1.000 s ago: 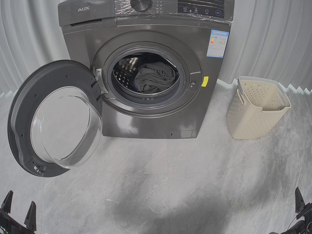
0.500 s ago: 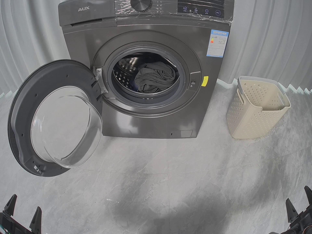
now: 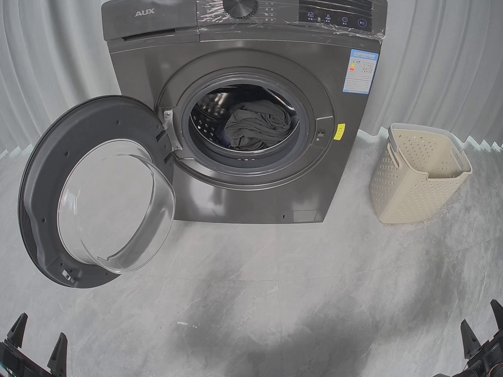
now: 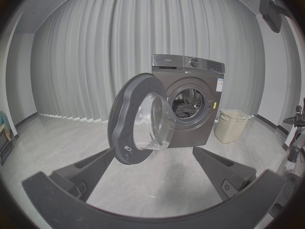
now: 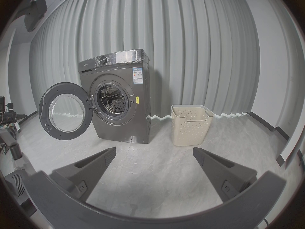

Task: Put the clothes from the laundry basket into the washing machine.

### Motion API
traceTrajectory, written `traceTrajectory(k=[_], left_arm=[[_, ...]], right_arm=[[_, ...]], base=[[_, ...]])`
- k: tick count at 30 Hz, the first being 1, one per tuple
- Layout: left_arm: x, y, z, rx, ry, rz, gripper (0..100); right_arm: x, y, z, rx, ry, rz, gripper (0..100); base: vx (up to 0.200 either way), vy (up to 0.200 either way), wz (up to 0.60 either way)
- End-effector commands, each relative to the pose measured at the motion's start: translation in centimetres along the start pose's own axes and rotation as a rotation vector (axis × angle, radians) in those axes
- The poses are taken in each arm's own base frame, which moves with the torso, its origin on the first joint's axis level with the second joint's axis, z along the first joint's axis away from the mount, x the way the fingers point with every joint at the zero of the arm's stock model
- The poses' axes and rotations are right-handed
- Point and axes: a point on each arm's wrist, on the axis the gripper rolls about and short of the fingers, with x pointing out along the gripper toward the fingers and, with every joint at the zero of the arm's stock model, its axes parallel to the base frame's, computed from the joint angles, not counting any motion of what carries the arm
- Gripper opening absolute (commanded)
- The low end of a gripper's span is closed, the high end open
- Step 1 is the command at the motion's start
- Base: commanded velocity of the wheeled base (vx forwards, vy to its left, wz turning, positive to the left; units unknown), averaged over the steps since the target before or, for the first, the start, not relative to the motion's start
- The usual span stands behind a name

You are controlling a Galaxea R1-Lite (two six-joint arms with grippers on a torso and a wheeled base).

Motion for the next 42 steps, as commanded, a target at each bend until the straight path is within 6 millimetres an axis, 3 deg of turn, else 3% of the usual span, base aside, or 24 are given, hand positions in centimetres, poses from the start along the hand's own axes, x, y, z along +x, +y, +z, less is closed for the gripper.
traceTrajectory(k=[1, 9, 15, 42], left_arm=[[0.05, 0.01, -0.51, -0.002, 0.007, 0.001, 100], [0.04, 0.01, -0.47, -0.010, 0.005, -0.001, 100], [0.04, 0.01, -0.47, -0.009, 0.005, -0.001, 100], [0.04, 0.00, -0.47, -0.001, 0.005, -0.004, 100]], right_arm=[[-0.09, 0.00, -0.04, 0.000, -0.012, -0.001, 100], [-0.09, 0.00, -0.04, 0.000, -0.012, 0.000, 100], [-0.09, 0.00, -0.04, 0.000, -0.012, 0.000, 100], [-0.09, 0.00, -0.02, 0.000, -0.013, 0.002, 100]], base=[[-0.200, 0.000, 0.00], [-0.200, 0.000, 0.00], [0.000, 0.000, 0.00], [0.000, 0.200, 0.00]])
